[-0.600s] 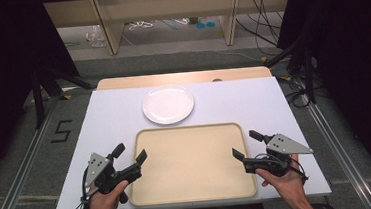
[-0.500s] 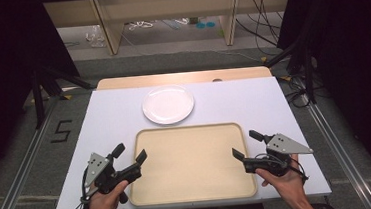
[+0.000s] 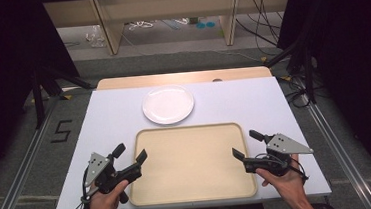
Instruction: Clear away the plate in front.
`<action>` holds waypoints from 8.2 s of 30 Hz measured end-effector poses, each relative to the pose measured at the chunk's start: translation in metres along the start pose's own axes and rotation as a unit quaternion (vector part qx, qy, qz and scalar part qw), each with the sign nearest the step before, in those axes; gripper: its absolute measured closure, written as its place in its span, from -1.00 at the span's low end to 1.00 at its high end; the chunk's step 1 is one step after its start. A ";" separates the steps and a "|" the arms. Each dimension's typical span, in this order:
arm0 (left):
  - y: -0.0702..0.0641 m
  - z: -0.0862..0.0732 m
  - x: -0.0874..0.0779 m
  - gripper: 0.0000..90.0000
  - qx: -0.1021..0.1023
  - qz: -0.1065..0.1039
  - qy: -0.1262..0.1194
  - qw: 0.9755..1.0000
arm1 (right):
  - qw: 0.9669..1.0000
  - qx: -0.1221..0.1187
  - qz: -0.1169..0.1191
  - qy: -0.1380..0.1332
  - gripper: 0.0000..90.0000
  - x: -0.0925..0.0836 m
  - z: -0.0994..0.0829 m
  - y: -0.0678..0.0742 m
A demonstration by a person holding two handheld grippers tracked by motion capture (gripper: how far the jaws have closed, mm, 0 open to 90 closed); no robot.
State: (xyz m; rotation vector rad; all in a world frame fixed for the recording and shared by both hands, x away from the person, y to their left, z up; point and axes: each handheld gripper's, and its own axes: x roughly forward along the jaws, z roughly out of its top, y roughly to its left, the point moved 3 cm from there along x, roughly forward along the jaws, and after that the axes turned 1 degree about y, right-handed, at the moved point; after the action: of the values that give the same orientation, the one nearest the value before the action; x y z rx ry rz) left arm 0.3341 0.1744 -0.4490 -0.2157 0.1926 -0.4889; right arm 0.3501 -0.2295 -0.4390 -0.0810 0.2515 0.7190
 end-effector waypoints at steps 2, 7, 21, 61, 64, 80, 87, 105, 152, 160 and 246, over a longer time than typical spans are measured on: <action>0.000 0.000 0.000 -0.64 -0.003 0.001 0.000 1.000 | 1.000 0.000 0.000 0.000 -0.65 0.000 0.000 0.000; 0.000 -0.001 0.002 -0.64 -0.004 0.002 0.002 1.000 | 1.000 0.006 0.003 0.004 -0.65 0.000 0.000 0.001; -0.002 -0.003 0.019 -0.62 -0.033 -0.014 0.020 0.999 | 1.000 -0.001 0.006 0.006 -0.64 0.000 -0.001 0.001; 0.050 0.019 0.134 -0.57 -0.233 0.014 0.128 0.964 | 1.000 0.002 0.021 0.009 -0.64 0.001 -0.001 0.003; 0.053 0.019 0.145 -0.55 -0.246 0.018 0.139 0.959 | 1.000 0.004 0.021 0.010 -0.64 0.000 -0.001 0.002; 0.074 0.013 0.173 -0.52 -0.312 0.030 0.162 0.936 | 1.000 0.002 0.019 0.010 -0.64 0.000 -0.001 0.002; 0.084 0.008 0.179 -0.51 -0.339 0.028 0.171 0.925 | 1.000 0.006 0.024 0.008 -0.63 0.000 -0.001 0.003; 0.096 -0.001 0.192 -0.48 -0.368 0.058 0.188 0.909 | 1.000 0.006 0.021 0.005 -0.63 0.000 -0.001 0.003; 0.107 -0.015 0.215 -0.01 -0.461 0.068 0.200 0.862 | 0.999 0.012 0.033 0.002 -0.61 0.000 -0.001 0.004; 0.110 -0.018 0.213 0.16 -0.477 0.070 0.193 0.854 | 0.999 0.013 0.036 0.003 -0.60 0.000 -0.001 0.004; 0.069 -0.025 0.154 0.72 -0.614 -0.033 -0.005 0.789 | 0.999 0.010 0.039 0.004 -0.55 -0.002 -0.002 0.000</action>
State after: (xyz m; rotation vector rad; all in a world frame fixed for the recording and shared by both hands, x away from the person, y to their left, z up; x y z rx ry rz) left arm 0.4923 0.1556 -0.5108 -1.5179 0.4811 -0.3649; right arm 0.3479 -0.2310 -0.4400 -0.0550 0.2707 0.7947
